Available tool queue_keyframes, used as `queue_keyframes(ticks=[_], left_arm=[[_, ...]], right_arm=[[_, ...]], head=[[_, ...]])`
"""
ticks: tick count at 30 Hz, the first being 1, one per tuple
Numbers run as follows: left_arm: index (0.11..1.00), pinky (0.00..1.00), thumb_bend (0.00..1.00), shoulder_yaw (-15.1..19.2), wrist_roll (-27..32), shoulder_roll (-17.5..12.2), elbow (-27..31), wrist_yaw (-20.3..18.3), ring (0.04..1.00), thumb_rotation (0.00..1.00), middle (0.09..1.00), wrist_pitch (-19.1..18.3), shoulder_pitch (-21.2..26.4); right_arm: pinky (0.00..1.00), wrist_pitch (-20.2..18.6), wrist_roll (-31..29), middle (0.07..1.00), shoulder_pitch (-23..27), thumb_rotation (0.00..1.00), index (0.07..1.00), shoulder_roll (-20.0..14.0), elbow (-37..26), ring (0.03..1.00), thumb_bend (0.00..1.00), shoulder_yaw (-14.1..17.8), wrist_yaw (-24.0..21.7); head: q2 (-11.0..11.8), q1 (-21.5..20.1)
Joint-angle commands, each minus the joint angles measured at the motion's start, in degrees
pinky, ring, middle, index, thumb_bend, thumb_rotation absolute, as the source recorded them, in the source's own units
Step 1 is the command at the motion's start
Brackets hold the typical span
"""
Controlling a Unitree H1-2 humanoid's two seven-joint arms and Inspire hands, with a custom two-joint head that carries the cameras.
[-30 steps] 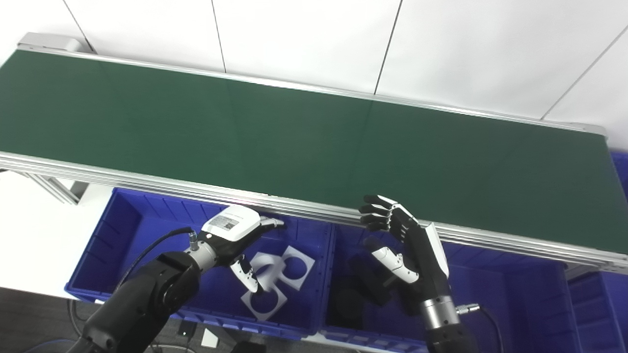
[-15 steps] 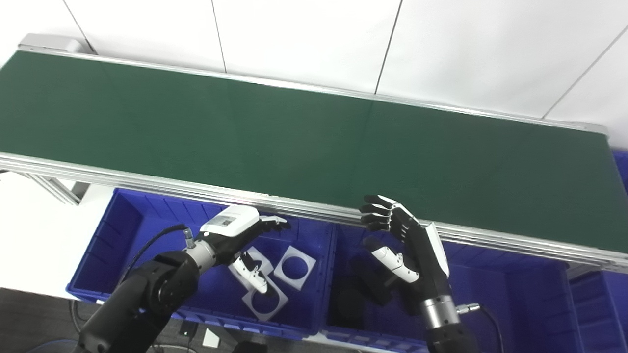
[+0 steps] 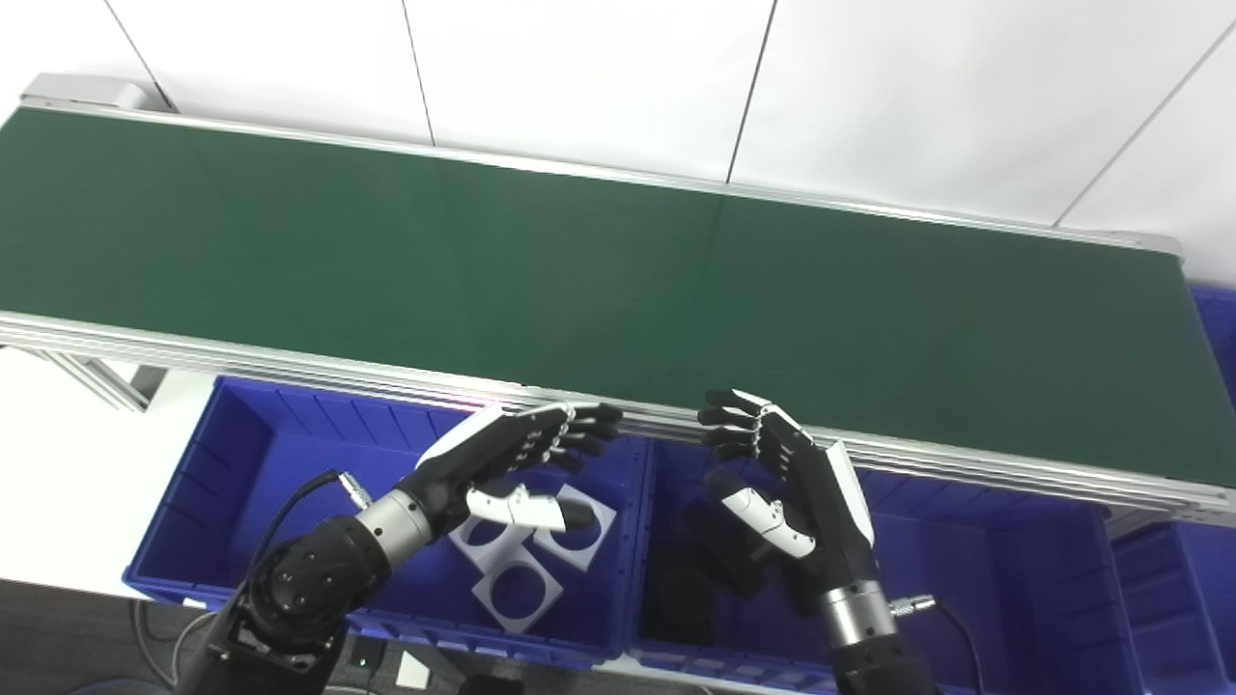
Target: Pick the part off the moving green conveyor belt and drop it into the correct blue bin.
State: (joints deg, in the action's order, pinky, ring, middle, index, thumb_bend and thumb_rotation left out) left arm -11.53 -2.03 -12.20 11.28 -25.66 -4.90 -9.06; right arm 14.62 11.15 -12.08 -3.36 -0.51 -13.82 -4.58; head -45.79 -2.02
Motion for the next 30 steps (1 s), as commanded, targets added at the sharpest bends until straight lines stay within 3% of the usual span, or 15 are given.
queue_keyframes(ticks=[1, 5, 10, 19, 30], left_arm=[[0.853, 0.73, 0.94, 0.22, 1.15, 1.00, 0.55, 1.75, 0.787, 0.65, 0.821, 3.52, -0.16], [0.837, 0.71, 0.94, 0.74, 2.95, 3.56, -2.33, 3.65, 0.769, 0.68, 0.802, 6.70, -0.58], [0.840, 0.78, 0.97, 1.55, 5.91, 5.36, -7.83, 4.00, 0.825, 0.71, 0.842, 10.18, -0.50], [0.839, 0.78, 0.97, 2.88, 7.51, 5.66, -14.44, 4.49, 0.839, 0.63, 0.848, 14.52, 0.00], [0.818, 0.76, 0.97, 4.09, 8.10, 5.97, -16.22, 5.55, 0.799, 0.58, 0.811, 16.07, -0.15]], right_arm=[[0.61, 2.71, 0.20, 0.721, 0.35, 0.69, 0.769, 0.29, -0.90, 0.665, 0.70, -0.13, 0.38], [0.62, 2.55, 0.16, 0.726, 0.23, 0.70, 0.776, 0.22, -0.59, 0.672, 0.70, -0.25, 0.20], [0.64, 2.32, -0.23, 0.750, 0.20, 0.74, 0.805, -0.08, 0.17, 0.699, 0.71, -0.73, -0.53], [0.66, 2.75, -0.78, 0.781, 0.09, 0.78, 0.844, -0.26, 1.82, 0.730, 0.74, -1.14, -0.68], [0.69, 5.37, 0.69, 0.821, 0.61, 0.78, 0.873, 1.33, 5.97, 0.758, 0.74, -1.75, 1.32]], head=[[0.26, -0.32], [0.90, -1.26], [2.08, -2.75], [4.70, -5.48], [9.25, -10.95]])
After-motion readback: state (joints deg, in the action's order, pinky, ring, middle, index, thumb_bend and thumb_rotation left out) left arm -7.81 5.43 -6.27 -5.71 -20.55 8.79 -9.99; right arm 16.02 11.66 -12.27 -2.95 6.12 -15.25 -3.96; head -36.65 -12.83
